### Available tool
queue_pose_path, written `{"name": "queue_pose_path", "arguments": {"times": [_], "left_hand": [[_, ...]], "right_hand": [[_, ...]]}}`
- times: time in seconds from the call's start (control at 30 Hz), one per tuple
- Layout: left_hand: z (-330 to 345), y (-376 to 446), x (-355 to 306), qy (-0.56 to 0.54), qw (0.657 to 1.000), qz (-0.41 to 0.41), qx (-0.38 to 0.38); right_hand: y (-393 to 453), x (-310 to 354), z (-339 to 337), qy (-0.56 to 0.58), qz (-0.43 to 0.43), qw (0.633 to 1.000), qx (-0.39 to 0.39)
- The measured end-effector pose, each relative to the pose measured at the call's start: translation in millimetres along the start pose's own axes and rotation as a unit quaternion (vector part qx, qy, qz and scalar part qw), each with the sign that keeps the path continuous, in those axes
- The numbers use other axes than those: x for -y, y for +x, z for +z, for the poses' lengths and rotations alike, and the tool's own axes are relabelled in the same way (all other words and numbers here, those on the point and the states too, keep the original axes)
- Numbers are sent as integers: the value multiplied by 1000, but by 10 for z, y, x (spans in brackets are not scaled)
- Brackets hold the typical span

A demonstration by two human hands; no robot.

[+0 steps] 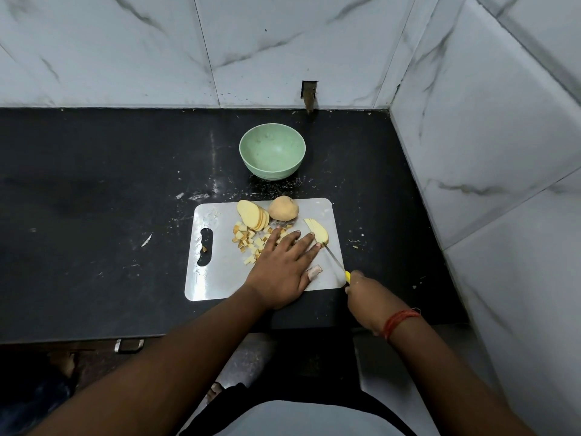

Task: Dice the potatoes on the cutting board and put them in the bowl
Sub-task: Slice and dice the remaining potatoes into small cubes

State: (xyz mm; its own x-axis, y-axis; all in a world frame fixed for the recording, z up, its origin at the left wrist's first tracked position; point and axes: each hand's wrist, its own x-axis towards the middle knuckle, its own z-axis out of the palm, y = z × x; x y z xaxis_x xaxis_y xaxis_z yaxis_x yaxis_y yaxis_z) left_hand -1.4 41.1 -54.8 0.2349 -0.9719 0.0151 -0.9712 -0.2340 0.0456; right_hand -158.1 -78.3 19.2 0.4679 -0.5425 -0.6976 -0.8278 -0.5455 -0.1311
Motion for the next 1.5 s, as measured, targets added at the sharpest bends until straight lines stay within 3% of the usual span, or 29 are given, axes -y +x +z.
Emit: {"name": "queue_pose_path", "arguments": {"times": [0.1,0.6,1.0,1.5], "left_hand": [[-1,-4,-4,-4,1000,2,4],[-54,95,-14,45,997,64,-8],[-52,192,-47,13,997,11,-72],[60,15,-12,10,995,3,-104]], "right_hand": [[-1,-13,1,-2,12,1000,18],[-16,-187,-32,20,-31,997,-73],[-64,-127,41,97,-44,988,-108],[-44,124,37,64,-18,995,-68]]}}
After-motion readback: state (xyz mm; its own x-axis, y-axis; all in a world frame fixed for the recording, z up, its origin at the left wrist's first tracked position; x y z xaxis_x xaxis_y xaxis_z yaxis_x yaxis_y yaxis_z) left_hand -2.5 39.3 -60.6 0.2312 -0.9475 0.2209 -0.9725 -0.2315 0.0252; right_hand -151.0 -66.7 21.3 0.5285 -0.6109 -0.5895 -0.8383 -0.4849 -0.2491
